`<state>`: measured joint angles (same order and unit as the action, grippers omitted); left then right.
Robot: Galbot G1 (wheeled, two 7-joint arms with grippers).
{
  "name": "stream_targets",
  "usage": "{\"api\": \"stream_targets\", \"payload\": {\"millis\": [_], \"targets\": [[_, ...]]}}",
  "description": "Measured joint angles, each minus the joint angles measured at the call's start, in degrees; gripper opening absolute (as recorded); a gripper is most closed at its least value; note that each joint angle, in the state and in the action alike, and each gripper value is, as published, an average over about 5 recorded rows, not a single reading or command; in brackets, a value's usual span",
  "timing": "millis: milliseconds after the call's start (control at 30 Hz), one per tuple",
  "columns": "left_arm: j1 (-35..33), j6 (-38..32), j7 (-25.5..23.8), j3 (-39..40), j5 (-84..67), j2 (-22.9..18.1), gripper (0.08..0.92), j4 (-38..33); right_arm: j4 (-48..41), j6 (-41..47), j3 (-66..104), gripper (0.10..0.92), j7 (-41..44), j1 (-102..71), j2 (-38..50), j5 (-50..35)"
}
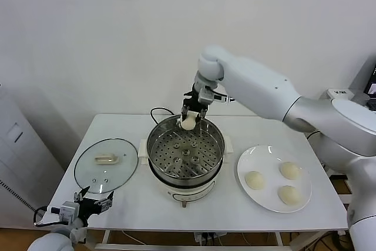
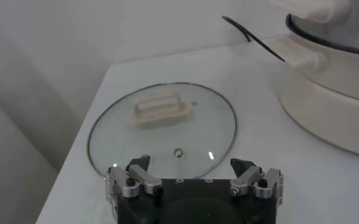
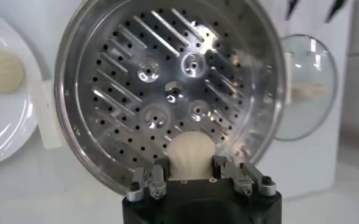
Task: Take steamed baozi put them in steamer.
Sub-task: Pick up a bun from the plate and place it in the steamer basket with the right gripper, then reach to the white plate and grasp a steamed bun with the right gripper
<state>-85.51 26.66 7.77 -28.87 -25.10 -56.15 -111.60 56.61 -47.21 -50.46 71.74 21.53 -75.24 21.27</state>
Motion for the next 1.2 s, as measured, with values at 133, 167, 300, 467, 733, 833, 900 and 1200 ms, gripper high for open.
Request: {"api": "stream_targets", "payload": {"millis": [133, 167, 300, 467, 733, 833, 900, 1200], "targets": [[0.2, 0.0, 0.0, 0.2, 0.2, -0.3, 0.823, 0.1, -0.1, 0.0, 1.6, 0.441, 0.0, -2.5, -0.9, 3.8], [0.2, 0.0, 0.0, 0.3, 0.3, -0.4, 0.823, 0.1, -0.1, 0.0, 1.9, 0.441, 0.0, -3.1, -1.1, 4.7], [0.4, 0.0, 0.0, 0.4, 0.3, -0.4, 0.823, 0.4, -0.3, 0.0, 3.2, 0.441, -0.1, -5.0, -1.7, 7.6], [0.8, 0.0, 0.0, 0.6, 0.3, -0.4, 0.823, 0.6, -0.6, 0.0, 4.6, 0.459, -0.5, -7.1, -2.4, 10.8], [1.0, 0.1, -0.1, 0.8, 0.3, -0.4, 0.823, 0.7, -0.6, 0.0, 6.2, 0.664, -1.7, -8.6, -2.7, 13.9], [0.9, 0.1, -0.1, 0.8, 0.3, -0.3, 0.823, 0.7, -0.3, 0.0, 6.3, 0.738, -1.8, -8.4, -2.4, 13.6], [0.8, 0.1, -0.1, 0.7, 0.3, -0.2, 0.823, 0.7, -0.2, 0.0, 6.0, 0.784, -1.8, -7.7, -2.1, 12.6], [0.3, 0.1, -0.1, 0.2, 0.2, 0.1, 0.823, -0.2, 0.1, 0.0, -0.1, 0.823, -1.2, 0.3, 2.3, -0.5]]}}
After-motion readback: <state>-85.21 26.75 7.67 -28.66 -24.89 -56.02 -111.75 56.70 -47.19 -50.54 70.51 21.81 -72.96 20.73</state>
